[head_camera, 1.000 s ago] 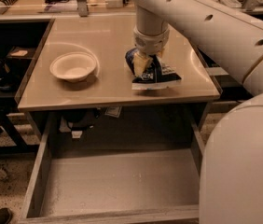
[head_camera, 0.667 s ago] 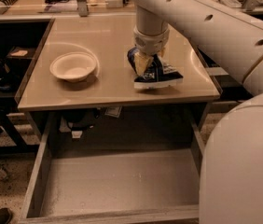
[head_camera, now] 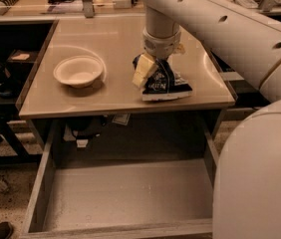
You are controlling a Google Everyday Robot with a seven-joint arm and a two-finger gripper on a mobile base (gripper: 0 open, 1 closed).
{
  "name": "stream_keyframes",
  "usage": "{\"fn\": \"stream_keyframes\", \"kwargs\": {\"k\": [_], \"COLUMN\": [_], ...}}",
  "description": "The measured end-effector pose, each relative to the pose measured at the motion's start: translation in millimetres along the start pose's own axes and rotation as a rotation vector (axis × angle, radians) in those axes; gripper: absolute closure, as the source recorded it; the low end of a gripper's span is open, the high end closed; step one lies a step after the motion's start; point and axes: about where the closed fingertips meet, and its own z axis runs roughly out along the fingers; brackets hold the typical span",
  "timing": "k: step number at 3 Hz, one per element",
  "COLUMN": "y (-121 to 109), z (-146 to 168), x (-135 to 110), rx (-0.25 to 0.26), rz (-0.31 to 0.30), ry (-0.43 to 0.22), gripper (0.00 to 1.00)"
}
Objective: Pick blue chip bag from top drawer and place on counter
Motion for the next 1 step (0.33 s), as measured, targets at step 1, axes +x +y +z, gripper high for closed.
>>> {"fn": "stream_keyframes", "kwargs": {"k": [1], "y": [0.0], "z": [0.0], "x": [0.0], "rx": [0.0], "rz": [0.0], "ry": [0.0], "gripper": [0.0]}}
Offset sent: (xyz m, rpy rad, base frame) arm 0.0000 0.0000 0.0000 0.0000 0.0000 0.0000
